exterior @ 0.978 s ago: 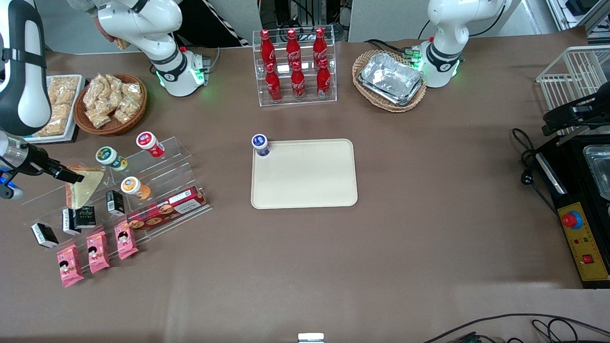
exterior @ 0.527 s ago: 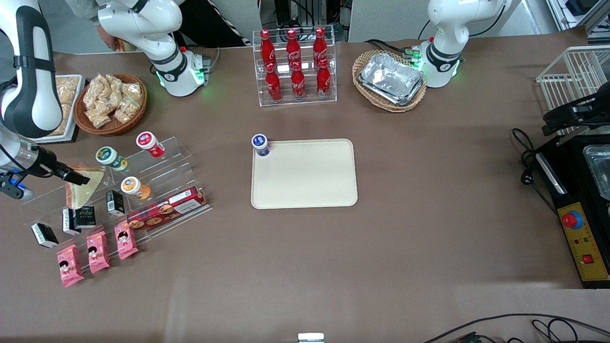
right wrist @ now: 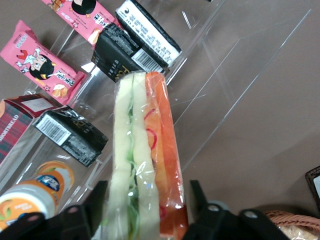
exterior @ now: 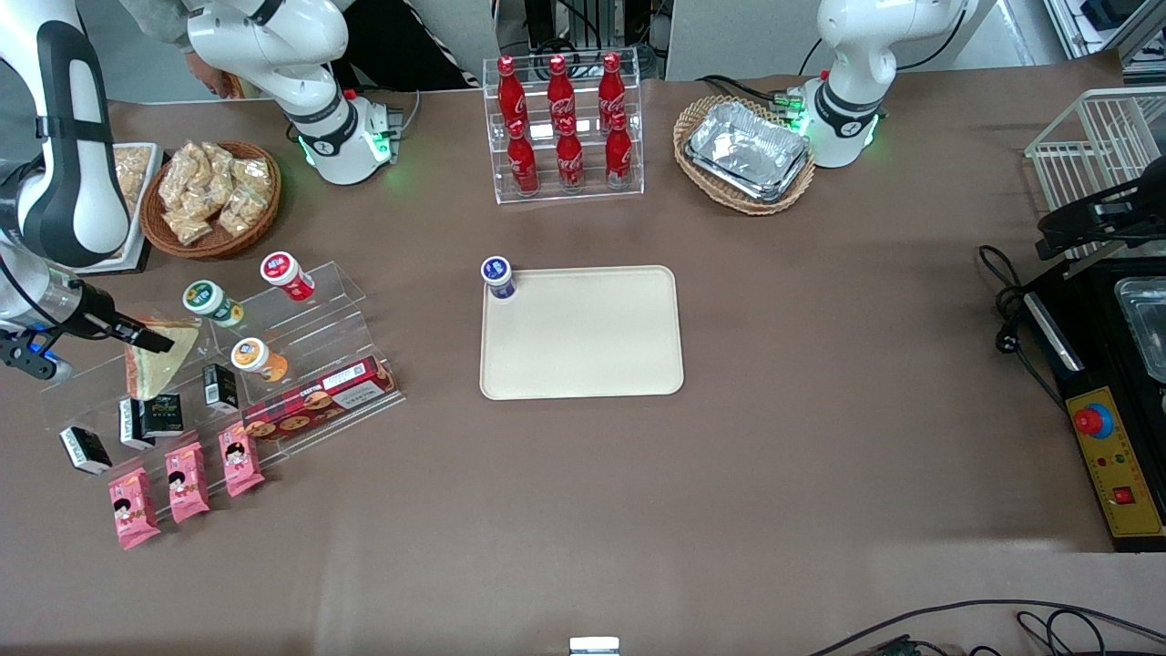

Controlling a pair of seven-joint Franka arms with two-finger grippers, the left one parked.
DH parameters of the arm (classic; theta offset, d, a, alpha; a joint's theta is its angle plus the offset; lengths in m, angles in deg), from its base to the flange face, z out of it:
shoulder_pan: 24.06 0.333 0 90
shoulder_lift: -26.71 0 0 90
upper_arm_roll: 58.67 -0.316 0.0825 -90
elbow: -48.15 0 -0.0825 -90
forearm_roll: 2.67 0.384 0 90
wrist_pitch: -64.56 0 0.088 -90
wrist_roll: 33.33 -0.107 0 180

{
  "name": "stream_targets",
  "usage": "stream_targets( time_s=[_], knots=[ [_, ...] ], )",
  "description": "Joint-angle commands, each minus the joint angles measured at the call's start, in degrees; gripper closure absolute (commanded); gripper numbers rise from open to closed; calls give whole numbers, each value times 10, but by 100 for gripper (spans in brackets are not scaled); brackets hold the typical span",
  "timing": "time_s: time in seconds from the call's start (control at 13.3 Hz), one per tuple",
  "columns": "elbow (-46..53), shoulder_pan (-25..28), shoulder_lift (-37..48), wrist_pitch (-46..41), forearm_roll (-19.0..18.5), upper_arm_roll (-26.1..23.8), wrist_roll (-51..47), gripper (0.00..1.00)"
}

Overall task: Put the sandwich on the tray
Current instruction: 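Close the right gripper on the sandwich and lift it from the rack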

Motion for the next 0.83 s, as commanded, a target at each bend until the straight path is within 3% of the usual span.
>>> stream_targets(
  time_s=[0.0,0.15,0.38,0.75],
  knots=[
    [-6,-9,3,12,-10,-4,13,60],
    [1,-9,3,8,-10,-4,29,69],
    [36,-4,3,-16,-10,-4,39,70],
    [158,17,4,-162,-8,-10,39,70]
  ],
)
